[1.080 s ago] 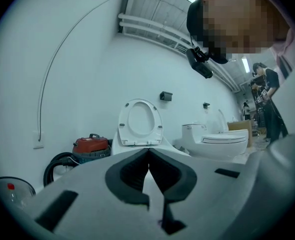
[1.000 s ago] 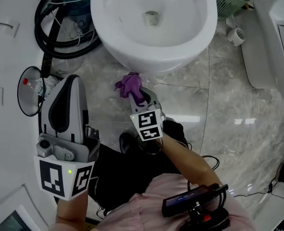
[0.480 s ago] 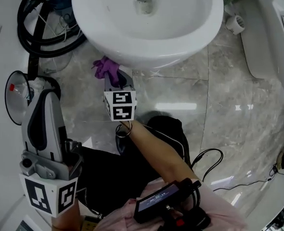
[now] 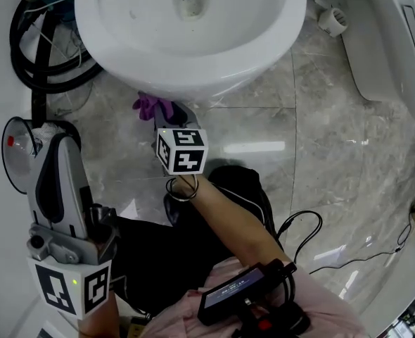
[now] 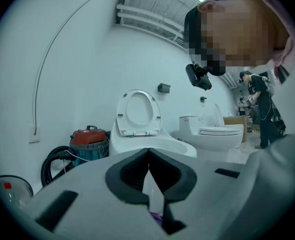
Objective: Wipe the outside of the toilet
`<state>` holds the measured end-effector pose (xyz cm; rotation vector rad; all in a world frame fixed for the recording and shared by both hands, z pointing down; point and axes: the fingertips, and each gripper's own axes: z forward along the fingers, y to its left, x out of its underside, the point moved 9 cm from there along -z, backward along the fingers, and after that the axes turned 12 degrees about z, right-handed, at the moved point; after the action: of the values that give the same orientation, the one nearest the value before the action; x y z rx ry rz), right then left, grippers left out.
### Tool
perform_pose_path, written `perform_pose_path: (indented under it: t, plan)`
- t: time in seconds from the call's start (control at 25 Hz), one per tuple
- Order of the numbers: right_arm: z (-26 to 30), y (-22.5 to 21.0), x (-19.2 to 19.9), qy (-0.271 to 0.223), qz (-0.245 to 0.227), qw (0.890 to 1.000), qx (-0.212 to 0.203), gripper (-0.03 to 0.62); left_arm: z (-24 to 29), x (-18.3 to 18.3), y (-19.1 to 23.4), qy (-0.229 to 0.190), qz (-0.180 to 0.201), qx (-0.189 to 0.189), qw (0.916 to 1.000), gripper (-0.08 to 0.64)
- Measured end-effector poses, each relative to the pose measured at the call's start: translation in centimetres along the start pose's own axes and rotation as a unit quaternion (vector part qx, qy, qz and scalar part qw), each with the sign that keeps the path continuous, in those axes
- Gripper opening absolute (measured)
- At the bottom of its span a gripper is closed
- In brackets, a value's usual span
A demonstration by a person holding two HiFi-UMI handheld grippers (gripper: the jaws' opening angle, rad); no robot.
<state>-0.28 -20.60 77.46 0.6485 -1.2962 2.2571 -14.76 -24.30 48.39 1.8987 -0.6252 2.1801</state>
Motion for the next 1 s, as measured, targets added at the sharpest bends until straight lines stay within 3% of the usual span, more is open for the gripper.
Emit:
perform_pose_path:
  t: [1.0]
  plan:
    - [-5.7,-5.9,-3.5,0.059,-0.025,0.997,-0.033,0.072,3.1,-1.7,-4.4,-0.005,0.006,0.028,0.9996,0.008]
